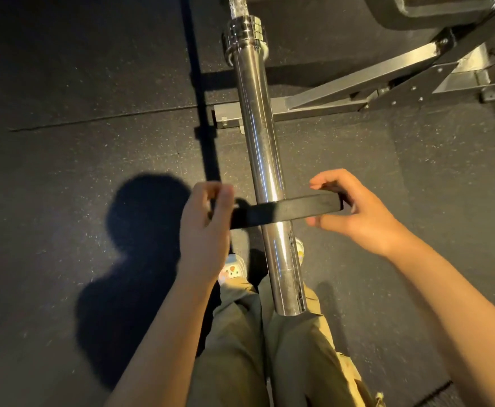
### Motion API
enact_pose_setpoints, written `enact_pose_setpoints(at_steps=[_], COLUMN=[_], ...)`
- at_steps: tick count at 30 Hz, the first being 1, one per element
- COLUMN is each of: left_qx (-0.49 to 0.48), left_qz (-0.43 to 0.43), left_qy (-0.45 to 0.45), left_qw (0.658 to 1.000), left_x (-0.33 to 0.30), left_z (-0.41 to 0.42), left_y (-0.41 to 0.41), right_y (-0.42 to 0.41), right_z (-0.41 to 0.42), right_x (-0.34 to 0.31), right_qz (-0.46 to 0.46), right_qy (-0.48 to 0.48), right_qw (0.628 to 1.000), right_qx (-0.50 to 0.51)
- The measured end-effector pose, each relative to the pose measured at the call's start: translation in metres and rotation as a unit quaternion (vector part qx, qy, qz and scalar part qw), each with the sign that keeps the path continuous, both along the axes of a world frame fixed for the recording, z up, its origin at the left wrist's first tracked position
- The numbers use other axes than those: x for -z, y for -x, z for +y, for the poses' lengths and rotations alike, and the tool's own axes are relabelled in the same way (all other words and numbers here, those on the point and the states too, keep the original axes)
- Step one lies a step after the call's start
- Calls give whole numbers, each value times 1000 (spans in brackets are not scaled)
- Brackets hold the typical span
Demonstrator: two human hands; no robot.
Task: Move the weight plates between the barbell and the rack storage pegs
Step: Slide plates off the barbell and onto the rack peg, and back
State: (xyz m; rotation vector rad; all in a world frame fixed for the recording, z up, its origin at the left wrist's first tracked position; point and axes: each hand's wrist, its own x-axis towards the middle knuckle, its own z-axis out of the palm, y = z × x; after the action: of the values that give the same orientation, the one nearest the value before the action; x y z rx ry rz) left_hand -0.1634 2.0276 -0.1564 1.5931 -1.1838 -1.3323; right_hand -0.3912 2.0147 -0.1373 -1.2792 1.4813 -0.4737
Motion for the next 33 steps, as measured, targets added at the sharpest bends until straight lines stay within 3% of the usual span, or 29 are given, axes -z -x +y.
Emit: enact_pose_setpoints(at_steps=[2,4,8,10,11,12,14,15,18,21,22,24,26,28,33], left_qx=[117,167,101,81,24,-74,-240,-275,-320,-279,-261,-247,-253,-266,-259], left_qz=[-132,-230,-169,-79,8,115,313,373,459,446,432,424,415,387,403], left_qy=[58,115,166,93,9,-96,-259,-296,-317,-310,-322,-372,-416,-434,-384], left_qw=[983,952,966,989,1000,986,881,835,766,792,801,788,769,769,789], left_x=[-11,-12,9,19,22,26,36,41,43,44,44,42,42,41,47], left_z=[-6,-9,10,24,33,40,49,54,55,55,54,46,39,38,60], left_y=[13,25,15,4,2,2,10,14,20,13,11,6,4,6,12], right_y=[9,11,1,0,1,0,-4,-6,-9,-3,-2,-6,-13,-25,-45], right_z=[3,7,15,25,33,40,53,57,61,58,55,50,45,48,75], right_x=[17,30,24,9,2,-4,-13,-15,-17,-14,-11,-2,7,12,18], right_qz=[1,49,153,255,289,300,260,228,125,-28,-38,5,57,79,106], right_qy=[-72,-92,-40,22,59,96,136,141,90,-22,-33,-58,-76,-44,99], right_qw=[997,994,987,966,953,945,953,961,987,998,993,983,979,979,958], right_qx=[24,35,32,-37,-68,-86,-77,-69,-55,54,106,176,180,183,246])
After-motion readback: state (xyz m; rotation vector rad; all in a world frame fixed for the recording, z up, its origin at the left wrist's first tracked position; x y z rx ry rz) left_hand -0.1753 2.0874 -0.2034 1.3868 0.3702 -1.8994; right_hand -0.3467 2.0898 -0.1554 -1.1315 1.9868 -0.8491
